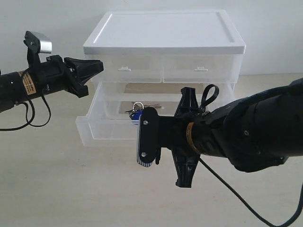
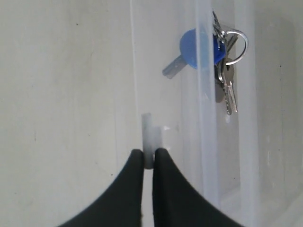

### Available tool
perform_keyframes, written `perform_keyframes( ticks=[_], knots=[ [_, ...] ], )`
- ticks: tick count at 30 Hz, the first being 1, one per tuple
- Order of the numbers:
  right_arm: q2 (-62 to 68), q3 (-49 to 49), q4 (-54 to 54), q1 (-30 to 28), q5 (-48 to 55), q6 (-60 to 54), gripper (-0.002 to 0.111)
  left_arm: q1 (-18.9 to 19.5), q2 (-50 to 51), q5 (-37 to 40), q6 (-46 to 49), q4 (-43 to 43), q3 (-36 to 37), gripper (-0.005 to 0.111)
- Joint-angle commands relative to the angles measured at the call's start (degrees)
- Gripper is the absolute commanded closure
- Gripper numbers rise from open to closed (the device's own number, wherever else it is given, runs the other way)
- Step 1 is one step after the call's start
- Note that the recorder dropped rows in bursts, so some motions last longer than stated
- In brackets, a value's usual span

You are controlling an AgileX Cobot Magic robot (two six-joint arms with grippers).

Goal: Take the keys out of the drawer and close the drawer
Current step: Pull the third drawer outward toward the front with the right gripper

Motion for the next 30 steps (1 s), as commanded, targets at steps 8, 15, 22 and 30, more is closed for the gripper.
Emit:
perform_keyframes(
  ticks=[8, 15, 22, 30],
  knots=[
    [-0.8, 0.6, 0.7, 0.3, -0.9, 0.9, 0.108, -6.1, 0.1, 11.3, -3.8, -2.4, -5.7, 0.102],
    [-0.8, 0.6, 0.7, 0.3, 0.0, 0.9, 0.108, -7.0, 0.1, 16.0, -11.9, 3.3, -9.6, 0.102],
    [-0.8, 0.6, 0.7, 0.3, -0.9, 3.3, 0.108, -7.4, 0.1, 15.5, -12.3, 3.2, -9.6, 0.102],
    [-2.6, 0.6, 3.6, 0.3, -5.1, 3.5, 0.100, -7.2, 0.1, 15.2, -13.6, 3.1, -9.6, 0.102]
  ],
)
